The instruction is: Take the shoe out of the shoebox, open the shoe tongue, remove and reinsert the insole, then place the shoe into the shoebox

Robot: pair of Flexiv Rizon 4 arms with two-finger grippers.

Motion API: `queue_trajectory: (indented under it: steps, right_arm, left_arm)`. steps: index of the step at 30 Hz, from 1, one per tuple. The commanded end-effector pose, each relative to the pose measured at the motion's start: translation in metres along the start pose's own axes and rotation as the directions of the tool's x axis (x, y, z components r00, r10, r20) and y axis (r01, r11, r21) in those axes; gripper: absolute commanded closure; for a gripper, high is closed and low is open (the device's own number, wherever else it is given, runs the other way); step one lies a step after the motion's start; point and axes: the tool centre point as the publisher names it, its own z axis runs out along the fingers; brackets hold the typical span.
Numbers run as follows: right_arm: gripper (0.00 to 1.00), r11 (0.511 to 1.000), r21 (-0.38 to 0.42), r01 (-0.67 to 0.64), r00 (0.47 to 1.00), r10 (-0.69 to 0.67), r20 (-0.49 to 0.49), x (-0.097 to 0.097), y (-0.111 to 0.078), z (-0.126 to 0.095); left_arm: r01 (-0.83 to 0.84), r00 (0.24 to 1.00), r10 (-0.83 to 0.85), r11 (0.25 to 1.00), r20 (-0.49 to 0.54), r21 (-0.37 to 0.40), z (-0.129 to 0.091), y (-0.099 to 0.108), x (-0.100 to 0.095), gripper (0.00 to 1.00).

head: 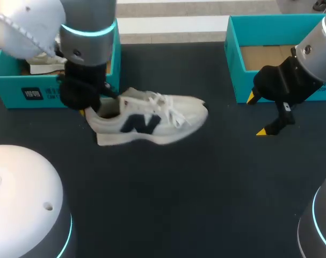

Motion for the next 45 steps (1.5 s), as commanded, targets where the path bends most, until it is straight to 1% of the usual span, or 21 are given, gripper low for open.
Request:
queue_trajectory:
  steps: [1, 3, 4, 5, 7, 10, 11, 17, 24, 28, 37, 40, 45]
  right_arm:
    - [0.0, 1.0, 0.003, -0.001, 1.0, 0.001, 0.0, -0.001, 0.0, 0.002]
    - [0.0, 1.0, 0.003, -0.001, 1.0, 0.001, 0.0, -0.001, 0.0, 0.002]
    - [0.0, 1.0, 0.003, -0.001, 1.0, 0.001, 0.0, -0.001, 0.0, 0.002]
    - [0.0, 1.0, 0.003, -0.001, 1.0, 0.001, 0.0, -0.001, 0.0, 0.002]
    - [0.0, 1.0, 0.003, -0.001, 1.0, 0.001, 0.0, -0.001, 0.0, 0.002]
    - [0.0, 1.0, 0.003, -0.001, 1.0, 0.001, 0.0, -0.001, 0.0, 0.002]
    - [0.0, 1.0, 0.003, -0.001, 1.0, 0.001, 0.0, -0.001, 0.0, 0.002]
    - [0.0, 1.0, 0.003, -0.001, 1.0, 0.001, 0.0, -0.001, 0.0, 0.002]
    - [0.0, 1.0, 0.003, -0.001, 1.0, 0.001, 0.0, -0.001, 0.0, 0.002]
    - [0.0, 1.0, 0.003, -0.001, 1.0, 0.001, 0.0, -0.001, 0.0, 0.002]
    - [0.0, 1.0, 0.003, -0.001, 1.0, 0.001, 0.0, -0.001, 0.0, 0.002]
    - [0.0, 1.0, 0.003, -0.001, 1.0, 0.001, 0.0, -0.001, 0.0, 0.002]
    - [0.0, 1.0, 0.003, -0.001, 1.0, 0.001, 0.0, -0.001, 0.0, 0.002]
  left_arm:
    - [-0.002, 1.0, 0.002, 1.0, 0.006, -0.014, 0.008, -0.002, -0.019, 1.0]
    - [-0.004, 1.0, 0.004, 1.0, 0.024, -0.016, 0.009, -0.003, -0.027, 1.0]
    - [-0.013, 1.0, 0.013, 1.0, 0.008, -0.014, 0.011, -0.004, -0.031, 1.0]
    - [-0.01, 1.0, 0.01, 1.0, 0.013, -0.021, 0.012, -0.004, -0.035, 1.0]
    - [-0.023, 1.0, 0.023, 1.0, 0.008, -0.008, 0.017, -0.005, -0.043, 1.0]
    - [-0.028, 1.0, 0.028, 1.0, 0.006, -0.003, 0.028, -0.007, -0.053, 1.0]
    - [-0.017, 1.0, 0.017, 1.0, -0.001, -0.011, 0.034, -0.008, -0.057, 1.0]
    - [-0.025, 1.0, 0.026, 1.0, -0.014, 0.002, 0.064, -0.009, -0.073, 1.0]
    - [-0.014, 1.0, 0.014, 1.0, 0.001, 0.012, 0.088, 0.0, -0.08, 1.0]
    - [-0.013, 1.0, 0.014, 1.0, -0.018, 0.018, 0.104, 0.004, -0.083, 1.0]
    - [-0.011, 0.998, 0.014, 0.999, -0.056, 0.042, 0.135, 0.001, -0.087, 1.0]
    - [-0.011, 0.997, 0.013, 0.999, -0.081, 0.037, 0.141, 0.0, -0.086, 1.0]
    - [-0.008, 0.996, 0.011, 0.999, -0.089, 0.04, 0.146, 0.0, -0.085, 1.0]
